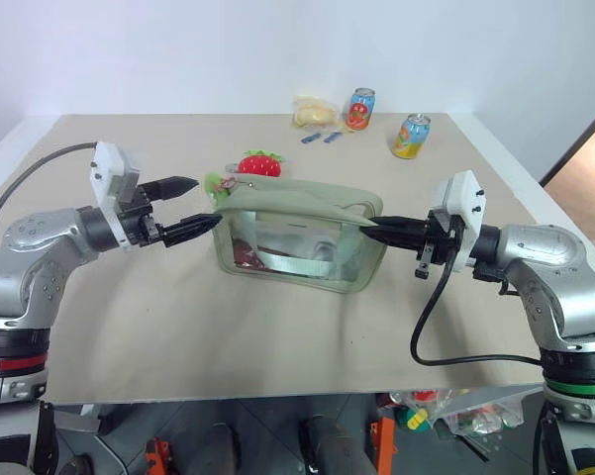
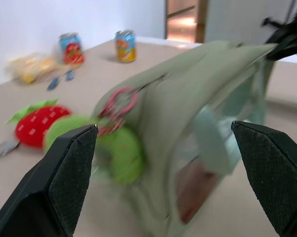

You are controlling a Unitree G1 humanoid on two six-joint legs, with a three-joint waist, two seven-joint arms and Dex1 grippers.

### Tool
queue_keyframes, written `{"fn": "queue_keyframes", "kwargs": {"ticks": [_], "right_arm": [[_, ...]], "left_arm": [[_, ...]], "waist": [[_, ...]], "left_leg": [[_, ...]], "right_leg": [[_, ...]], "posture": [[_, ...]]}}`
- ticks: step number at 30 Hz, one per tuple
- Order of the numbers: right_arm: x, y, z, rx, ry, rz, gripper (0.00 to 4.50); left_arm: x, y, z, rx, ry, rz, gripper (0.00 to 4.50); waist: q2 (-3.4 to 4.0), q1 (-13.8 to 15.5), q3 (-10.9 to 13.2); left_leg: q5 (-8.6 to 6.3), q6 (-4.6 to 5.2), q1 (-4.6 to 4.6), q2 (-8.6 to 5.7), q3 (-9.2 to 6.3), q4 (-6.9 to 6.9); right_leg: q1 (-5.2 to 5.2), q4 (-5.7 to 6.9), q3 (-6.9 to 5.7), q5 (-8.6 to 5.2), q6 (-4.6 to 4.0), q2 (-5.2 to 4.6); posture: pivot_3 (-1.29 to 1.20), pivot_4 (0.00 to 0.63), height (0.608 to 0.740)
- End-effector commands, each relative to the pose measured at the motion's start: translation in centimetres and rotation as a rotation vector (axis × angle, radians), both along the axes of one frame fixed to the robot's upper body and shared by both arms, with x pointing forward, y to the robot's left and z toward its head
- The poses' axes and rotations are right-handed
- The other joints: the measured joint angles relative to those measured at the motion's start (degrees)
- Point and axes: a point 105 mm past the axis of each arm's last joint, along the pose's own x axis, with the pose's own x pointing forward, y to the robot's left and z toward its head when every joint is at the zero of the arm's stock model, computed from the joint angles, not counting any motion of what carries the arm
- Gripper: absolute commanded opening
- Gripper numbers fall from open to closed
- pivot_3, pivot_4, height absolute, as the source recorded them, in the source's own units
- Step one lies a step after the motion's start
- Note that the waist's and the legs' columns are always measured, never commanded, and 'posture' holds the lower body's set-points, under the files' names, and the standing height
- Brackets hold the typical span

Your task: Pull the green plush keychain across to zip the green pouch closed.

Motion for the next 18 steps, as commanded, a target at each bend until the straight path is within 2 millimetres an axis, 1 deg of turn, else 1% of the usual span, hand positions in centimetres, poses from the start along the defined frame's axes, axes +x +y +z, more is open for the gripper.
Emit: {"fn": "queue_keyframes", "kwargs": {"ticks": [1,2,5,8,12,15,18], "right_arm": [[-0.2,0.4,0.1,-0.011,-0.051,0.018,0.05],[-0.2,0.4,0.0,-0.013,-0.053,0.021,0.05],[-0.2,0.5,-0.1,-0.011,-0.059,0.024,0.05],[-0.2,0.7,-0.2,-0.013,-0.065,0.031,0.05],[-0.3,0.9,-0.2,-0.015,-0.066,0.035,0.05],[-0.4,0.9,-0.2,-0.018,-0.068,0.034,0.05],[-0.4,0.9,-0.3,-0.025,-0.067,0.033,0.05]], "left_arm": [[1.4,2.9,0.3,-0.049,-0.048,0.179,4.5],[1.8,3.3,0.1,-0.047,-0.054,0.213,4.5],[2.8,3.7,-0.5,-0.029,-0.082,0.265,4.5],[3.9,3.5,-0.9,-0.034,-0.097,0.284,4.5],[4.6,2.3,-1.2,-0.092,-0.078,0.22,4.5],[4.8,1.5,-1.7,-0.133,-0.02,0.138,4.5],[5.2,1.2,-2.3,-0.147,0.046,0.086,4.5]], "waist": [[0.0,0.0,0.0],[-0.01,0.0,0.0],[0.0,0.0,0.0],[-0.02,0.1,0.0],[-0.02,0.0,0.0],[-0.03,0.0,0.0],[-0.03,-0.2,0.0]], "left_leg": [[0.0,0.0,-0.01,0.0,0.0,-0.01],[0.0,0.0,-0.01,0.02,-0.01,-0.01],[0.0,0.0,-0.01,0.03,-0.01,-0.04],[0.0,0.0,-0.01,0.02,-0.01,-0.03],[0.0,0.0,0.0,0.02,0.01,-0.02],[0.0,0.0,0.01,0.02,0.01,-0.02],[0.0,0.0,0.03,0.05,0.0,-0.03]], "right_leg": [[0.0,0.01,0.0,0.0,0.0,0.0],[0.0,0.0,-0.01,0.0,0.0,0.01],[-0.01,0.0,-0.01,0.01,-0.01,0.02],[0.0,0.0,-0.01,0.02,-0.02,0.02],[0.0,0.0,0.01,0.07,0.0,0.02],[0.0,0.0,0.01,0.08,0.01,0.04],[0.0,0.01,0.01,0.09,0.0,0.09]], "posture": [[0.0,0.15,0.74],[0.0,0.15,0.74],[0.0,0.15,0.74],[0.0,0.15,0.74],[0.0,0.15,0.74],[0.0,0.15,0.74],[0.0,0.15,0.74]]}}
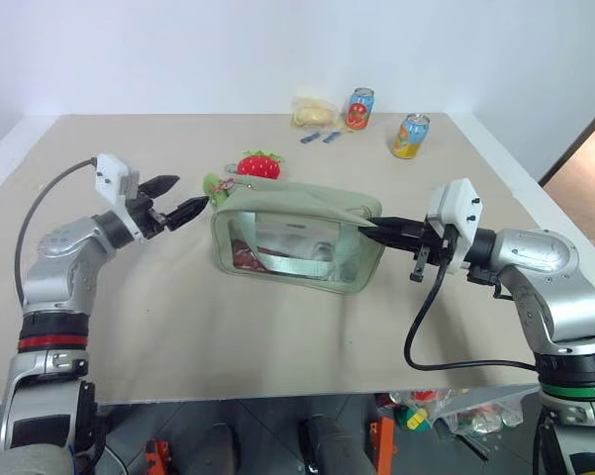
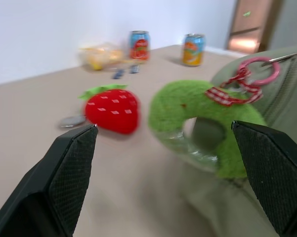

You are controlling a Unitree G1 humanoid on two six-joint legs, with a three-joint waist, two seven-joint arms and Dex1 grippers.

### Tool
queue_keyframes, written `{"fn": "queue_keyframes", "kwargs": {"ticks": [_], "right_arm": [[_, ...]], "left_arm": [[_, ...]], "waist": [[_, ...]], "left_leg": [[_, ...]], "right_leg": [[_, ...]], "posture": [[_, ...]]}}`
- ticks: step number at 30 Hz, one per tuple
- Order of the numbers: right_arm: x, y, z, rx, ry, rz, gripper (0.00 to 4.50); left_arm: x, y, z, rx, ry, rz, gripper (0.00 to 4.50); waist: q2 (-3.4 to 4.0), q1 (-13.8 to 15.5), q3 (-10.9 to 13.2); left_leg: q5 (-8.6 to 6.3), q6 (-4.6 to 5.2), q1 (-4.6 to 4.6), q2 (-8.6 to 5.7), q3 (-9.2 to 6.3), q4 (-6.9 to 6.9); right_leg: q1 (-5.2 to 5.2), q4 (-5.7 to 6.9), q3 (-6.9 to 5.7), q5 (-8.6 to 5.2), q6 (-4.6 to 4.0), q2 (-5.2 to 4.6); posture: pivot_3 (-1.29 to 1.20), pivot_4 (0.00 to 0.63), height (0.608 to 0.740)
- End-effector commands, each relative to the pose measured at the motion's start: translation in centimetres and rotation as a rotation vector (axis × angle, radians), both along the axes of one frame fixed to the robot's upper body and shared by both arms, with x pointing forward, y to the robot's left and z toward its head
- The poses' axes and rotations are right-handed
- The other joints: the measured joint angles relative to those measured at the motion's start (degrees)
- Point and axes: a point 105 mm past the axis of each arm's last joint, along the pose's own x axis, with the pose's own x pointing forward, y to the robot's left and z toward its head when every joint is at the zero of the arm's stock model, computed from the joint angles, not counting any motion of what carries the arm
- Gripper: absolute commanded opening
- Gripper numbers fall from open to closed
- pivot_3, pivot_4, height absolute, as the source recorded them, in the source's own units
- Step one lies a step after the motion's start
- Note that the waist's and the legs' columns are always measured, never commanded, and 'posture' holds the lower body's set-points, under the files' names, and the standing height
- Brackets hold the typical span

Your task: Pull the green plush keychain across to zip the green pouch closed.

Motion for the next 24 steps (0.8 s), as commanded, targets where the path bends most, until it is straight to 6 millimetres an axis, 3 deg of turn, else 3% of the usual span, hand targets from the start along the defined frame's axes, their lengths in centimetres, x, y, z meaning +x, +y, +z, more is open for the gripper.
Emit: {"fn": "queue_keyframes", "kwargs": {"ticks": [1,17,24], "right_arm": [[-0.5,0.6,0.2,-0.018,-0.023,0.029,0.05],[-0.9,0.0,0.1,-0.036,-0.022,0.004,0.05],[-0.7,-0.1,0.0,-0.037,-0.022,-0.004,0.0]], "left_arm": [[0.4,-0.1,0.3,-0.023,0.035,-0.064,4.5],[2.8,-1.4,0.2,-0.212,0.159,-0.124,4.5],[3.3,-1.0,0.5,-0.264,0.141,-0.099,2.38]], "waist": [[0.0,0.0,0.0],[-0.01,-0.1,0.0],[-0.01,-0.1,0.0]], "left_leg": [[0.0,0.0,0.0,0.0,-0.01,0.0],[0.0,0.0,-0.03,0.0,-0.07,-0.01],[0.0,0.0,-0.04,-0.01,-0.07,0.0]], "right_leg": [[0.0,0.01,0.0,0.0,0.0,0.01],[0.01,0.02,0.0,0.06,0.11,0.05],[0.01,0.01,0.02,0.06,0.11,0.04]], "posture": [[0.0,0.15,0.74],[0.0,0.15,0.74],[0.0,0.15,0.74]]}}
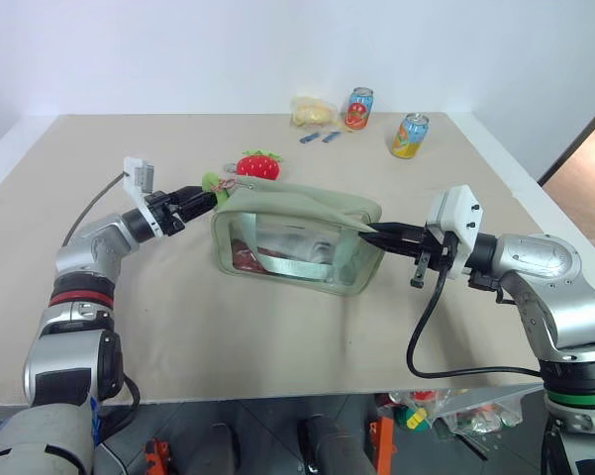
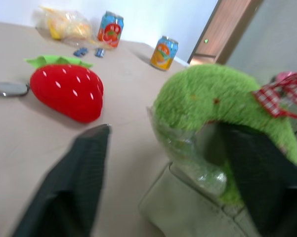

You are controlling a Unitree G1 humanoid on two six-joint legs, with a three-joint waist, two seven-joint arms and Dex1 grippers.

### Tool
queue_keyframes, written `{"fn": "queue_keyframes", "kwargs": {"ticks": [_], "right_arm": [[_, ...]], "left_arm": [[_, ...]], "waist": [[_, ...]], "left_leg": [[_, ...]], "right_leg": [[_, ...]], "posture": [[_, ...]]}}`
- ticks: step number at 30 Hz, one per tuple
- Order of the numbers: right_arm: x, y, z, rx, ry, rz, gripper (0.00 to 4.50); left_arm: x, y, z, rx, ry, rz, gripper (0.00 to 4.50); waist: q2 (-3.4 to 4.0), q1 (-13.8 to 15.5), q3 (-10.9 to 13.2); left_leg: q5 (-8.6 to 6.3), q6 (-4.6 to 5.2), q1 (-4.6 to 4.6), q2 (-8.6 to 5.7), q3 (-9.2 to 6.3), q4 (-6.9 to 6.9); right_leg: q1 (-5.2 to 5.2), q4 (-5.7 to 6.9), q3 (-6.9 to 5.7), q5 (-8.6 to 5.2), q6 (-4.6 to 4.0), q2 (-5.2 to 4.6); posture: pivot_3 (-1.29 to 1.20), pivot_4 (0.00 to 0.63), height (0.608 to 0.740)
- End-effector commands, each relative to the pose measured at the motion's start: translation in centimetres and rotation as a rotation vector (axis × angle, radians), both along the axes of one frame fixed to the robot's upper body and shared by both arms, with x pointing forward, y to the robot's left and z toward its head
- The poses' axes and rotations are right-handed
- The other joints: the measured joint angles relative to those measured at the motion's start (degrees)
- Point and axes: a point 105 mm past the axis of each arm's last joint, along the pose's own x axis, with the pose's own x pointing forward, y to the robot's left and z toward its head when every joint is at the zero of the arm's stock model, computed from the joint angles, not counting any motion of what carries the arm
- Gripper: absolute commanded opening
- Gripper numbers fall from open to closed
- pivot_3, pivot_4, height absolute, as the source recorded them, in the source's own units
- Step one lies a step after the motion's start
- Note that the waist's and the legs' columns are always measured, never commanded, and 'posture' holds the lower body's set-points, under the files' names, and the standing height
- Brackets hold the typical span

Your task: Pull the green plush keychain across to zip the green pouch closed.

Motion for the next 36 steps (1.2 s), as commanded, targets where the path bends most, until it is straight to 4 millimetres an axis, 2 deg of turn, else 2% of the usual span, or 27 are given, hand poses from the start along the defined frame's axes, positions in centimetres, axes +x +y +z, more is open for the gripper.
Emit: {"fn": "queue_keyframes", "kwargs": {"ticks": [1,7,12,14,17,20,22,27,30,33,36], "right_arm": [[-0.3,0.1,0.3,-0.017,-0.018,0.008,0.0],[-0.1,0.1,0.3,-0.021,-0.019,0.007,0.0],[-0.1,0.1,0.3,-0.022,-0.019,0.008,0.0],[-0.1,0.1,0.2,-0.024,-0.02,0.009,0.0],[-0.2,0.0,0.2,-0.029,-0.018,0.008,0.0],[-0.2,-0.1,0.1,-0.033,-0.015,0.007,0.0],[-0.2,-0.2,0.1,-0.036,-0.013,0.006,0.0],[-0.1,-0.2,0.0,-0.038,-0.011,0.011,0.0],[0.0,0.0,0.0,-0.035,-0.013,0.015,0.0],[0.0,0.1,0.0,-0.034,-0.015,0.016,0.0],[0.0,0.1,0.0,-0.032,-0.017,0.015,0.0]], "left_arm": [[0.2,0.2,1.4,-0.037,-0.047,0.01,2.02],[0.3,-0.3,1.1,-0.052,-0.034,-0.003,0.06],[0.1,-0.3,1.7,-0.053,-0.055,-0.019,0.06],[-0.5,0.1,3.7,-0.056,-0.117,-0.041,0.06],[-2.1,-0.2,7.1,-0.024,-0.22,-0.105,0.06],[-3.5,-1.3,9.9,0.008,-0.302,-0.154,0.06],[-4.4,-2.6,10.8,0.052,-0.34,-0.195,0.06],[-5.6,-6.5,10.1,0.188,-0.367,-0.294,0.06],[-5.6,-8.4,9.1,0.247,-0.353,-0.324,0.06],[-5.3,-9.1,7.9,0.305,-0.321,-0.329,0.06],[-5.3,-8.9,6.8,0.382,-0.27,-0.346,0.06]], "waist": [[0.0,0.0,0.0],[0.0,0.0,0.0],[0.0,0.0,0.0],[0.0,0.0,0.0],[-0.02,-0.1,0.0],[-0.01,0.0,0.0],[-0.01,0.2,0.0],[-0.01,0.2,0.0],[-0.01,0.2,0.0],[-0.01,0.1,0.0],[-0.01,0.1,0.0]], "left_leg": [[0.0,0.0,0.0,0.0,0.0,0.0],[0.0,0.0,-0.01,0.0,0.0,0.0],[0.0,0.0,-0.01,0.0,-0.01,0.0],[0.0,0.0,-0.01,0.0,-0.01,0.0],[0.0,0.0,-0.07,0.01,-0.02,-0.01],[0.0,0.0,-0.07,0.01,-0.03,-0.04],[0.0,-0.01,-0.05,0.0,-0.04,-0.04],[0.0,-0.01,-0.02,-0.01,-0.04,0.01],[0.0,0.0,0.0,-0.01,-0.04,0.03],[0.01,0.0,0.03,-0.01,-0.03,0.03],[0.01,0.0,0.03,0.0,-0.04,0.02]], "right_leg": [[0.0,0.0,0.0,0.0,0.0,0.0],[0.0,0.0,0.0,0.02,0.04,0.0],[-0.01,0.0,-0.01,0.02,0.04,0.0],[-0.01,0.0,-0.01,0.02,0.04,0.0],[-0.05,0.0,-0.01,0.02,0.04,0.01],[-0.04,0.0,-0.01,0.01,0.06,0.0],[-0.01,0.0,-0.02,0.0,0.07,-0.01],[0.02,0.0,0.0,-0.02,0.03,-0.01],[0.04,0.0,0.01,-0.04,-0.01,0.0],[0.03,0.0,0.05,-0.03,-0.03,0.02],[0.03,0.0,0.05,-0.04,-0.03,0.05]], "posture": [[0.0,0.15,0.74],[0.0,0.15,0.74],[0.0,0.15,0.74],[0.0,0.15,0.74],[0.0,0.15,0.74],[0.0,0.15,0.74],[0.0,0.15,0.74],[0.0,0.15,0.74],[0.0,0.15,0.74],[0.0,0.15,0.74],[0.0,0.15,0.74]]}}
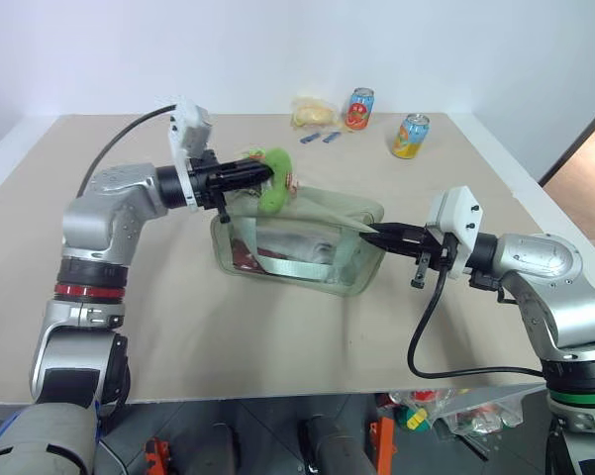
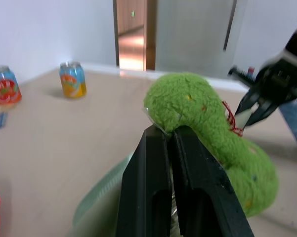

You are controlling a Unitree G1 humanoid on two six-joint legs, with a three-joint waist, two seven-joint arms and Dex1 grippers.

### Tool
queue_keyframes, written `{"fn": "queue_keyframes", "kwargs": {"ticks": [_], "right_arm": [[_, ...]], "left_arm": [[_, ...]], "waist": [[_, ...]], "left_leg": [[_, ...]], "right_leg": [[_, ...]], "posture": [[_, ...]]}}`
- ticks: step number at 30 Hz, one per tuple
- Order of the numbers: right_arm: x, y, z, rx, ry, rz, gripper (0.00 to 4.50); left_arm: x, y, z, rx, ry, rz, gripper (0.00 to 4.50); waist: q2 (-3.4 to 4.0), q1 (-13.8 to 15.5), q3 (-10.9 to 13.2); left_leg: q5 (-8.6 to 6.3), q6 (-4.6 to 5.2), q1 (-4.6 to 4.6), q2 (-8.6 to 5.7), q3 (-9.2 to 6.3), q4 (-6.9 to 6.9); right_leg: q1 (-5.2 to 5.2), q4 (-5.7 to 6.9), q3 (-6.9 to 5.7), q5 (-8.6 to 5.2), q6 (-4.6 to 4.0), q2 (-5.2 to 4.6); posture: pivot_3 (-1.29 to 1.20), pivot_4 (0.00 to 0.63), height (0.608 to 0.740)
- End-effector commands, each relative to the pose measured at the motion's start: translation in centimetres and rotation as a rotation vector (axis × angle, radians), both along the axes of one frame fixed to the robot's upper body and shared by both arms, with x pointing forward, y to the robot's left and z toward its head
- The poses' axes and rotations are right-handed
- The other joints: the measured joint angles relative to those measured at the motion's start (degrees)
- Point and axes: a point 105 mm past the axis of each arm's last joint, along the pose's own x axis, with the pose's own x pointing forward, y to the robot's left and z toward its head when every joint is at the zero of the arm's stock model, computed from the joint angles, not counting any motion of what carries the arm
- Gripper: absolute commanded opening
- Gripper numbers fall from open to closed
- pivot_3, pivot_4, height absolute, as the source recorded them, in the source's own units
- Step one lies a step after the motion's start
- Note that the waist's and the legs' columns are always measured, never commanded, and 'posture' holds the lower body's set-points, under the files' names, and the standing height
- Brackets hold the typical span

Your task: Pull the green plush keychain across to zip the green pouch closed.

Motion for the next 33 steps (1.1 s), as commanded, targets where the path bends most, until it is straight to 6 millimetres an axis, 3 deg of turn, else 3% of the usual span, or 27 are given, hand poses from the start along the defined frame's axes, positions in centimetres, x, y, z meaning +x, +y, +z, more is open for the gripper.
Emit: {"fn": "queue_keyframes", "kwargs": {"ticks": [1,2,6,7,8,11,15,16,21,27,28,33], "right_arm": [[0.0,0.2,0.1,-0.011,-0.007,0.008,0.0],[0.0,0.2,0.0,-0.011,-0.008,0.007,0.0],[0.0,0.2,0.0,-0.01,-0.01,0.009,0.0],[0.0,0.3,0.0,-0.009,-0.01,0.011,0.0],[0.0,0.3,0.0,-0.007,-0.01,0.012,0.0],[0.1,0.3,-0.1,-0.007,-0.01,0.016,0.0],[0.1,0.4,-0.1,-0.009,-0.01,0.024,0.0],[0.1,0.4,-0.1,-0.009,-0.01,0.025,0.0],[0.2,0.5,-0.2,-0.01,-0.009,0.032,0.0],[0.4,0.6,-0.2,-0.009,-0.005,0.039,0.0],[0.4,0.6,-0.3,-0.011,-0.006,0.041,0.0],[0.5,0.7,-0.2,-0.013,-0.006,0.043,0.0]], "left_arm": [[-0.3,0.4,-0.1,0.083,0.008,0.004,0.06],[-0.3,0.5,-0.1,0.095,0.01,0.004,0.06],[-0.4,1.2,0.3,0.132,0.005,0.019,1.44],[-0.5,1.5,0.6,0.141,-0.004,0.023,1.44],[-0.6,1.8,0.8,0.143,-0.007,0.024,2.05],[-1.0,2.7,1.5,0.168,-0.027,0.035,3.07],[-1.5,4.5,1.6,0.215,-0.048,0.085,4.34],[-1.7,5.2,1.3,0.231,-0.057,0.105,4.48],[-2.5,8.0,-0.2,0.226,-0.178,0.24,4.48],[-3.3,7.1,-3.5,0.118,-0.143,0.315,4.48],[-3.4,6.8,-3.7,0.085,-0.131,0.318,3.95],[-3.2,6.3,-4.6,0.056,-0.094,0.342,2.3]], "waist": [[0.0,0.0,0.0],[0.0,0.0,0.0],[0.0,0.0,0.0],[0.0,0.0,0.0],[0.0,0.0,0.0],[0.0,0.0,0.0],[0.0,-0.1,0.0],[0.01,-0.1,0.0],[0.03,-0.4,0.0],[0.02,-0.2,0.0],[0.02,-0.2,0.0],[0.02,-0.2,0.0]], "left_leg": [[0.0,0.0,0.0,0.0,0.0,-0.01],[0.0,0.0,0.0,0.0,0.0,-0.01],[0.0,0.0,-0.01,0.0,0.01,-0.01],[0.0,0.0,-0.01,0.0,0.01,-0.01],[0.0,0.0,-0.01,0.0,0.0,-0.01],[0.0,0.0,-0.01,0.0,0.0,-0.01],[0.0,0.0,-0.02,0.01,0.01,-0.01],[0.0,0.0,-0.01,0.01,0.02,-0.02],[0.0,0.0,0.09,0.04,0.05,-0.12],[0.0,0.0,0.06,0.05,0.09,-0.04],[0.0,0.0,0.08,0.04,0.11,-0.03],[0.01,0.02,0.15,0.04,0.09,0.01]], "right_leg": [[0.0,0.0,0.0,0.0,0.0,0.0],[0.0,0.0,0.01,0.0,0.0,0.0],[0.0,-0.01,0.02,-0.04,-0.06,0.0],[0.0,-0.01,0.02,-0.04,-0.06,-0.01],[-0.01,-0.01,0.01,-0.05,-0.08,-0.01],[-0.01,0.0,-0.01,-0.05,-0.08,0.0],[-0.03,-0.01,0.01,-0.06,-0.09,0.0],[-0.03,0.0,0.02,-0.06,-0.1,-0.01],[-0.01,0.01,0.01,-0.12,-0.19,-0.02],[0.01,0.02,-0.02,-0.1,-0.16,-0.09],[0.04,0.02,0.0,-0.09,-0.15,-0.1],[0.04,0.03,0.01,-0.02,-0.11,-0.04]], "posture": [[0.0,0.15,0.74],[0.0,0.15,0.74],[0.0,0.15,0.74],[0.0,0.15,0.74],[0.0,0.15,0.74],[0.0,0.15,0.74],[0.0,0.15,0.74],[0.0,0.15,0.74],[0.0,0.15,0.74],[0.0,0.15,0.74],[0.0,0.15,0.74],[0.0,0.15,0.74]]}}
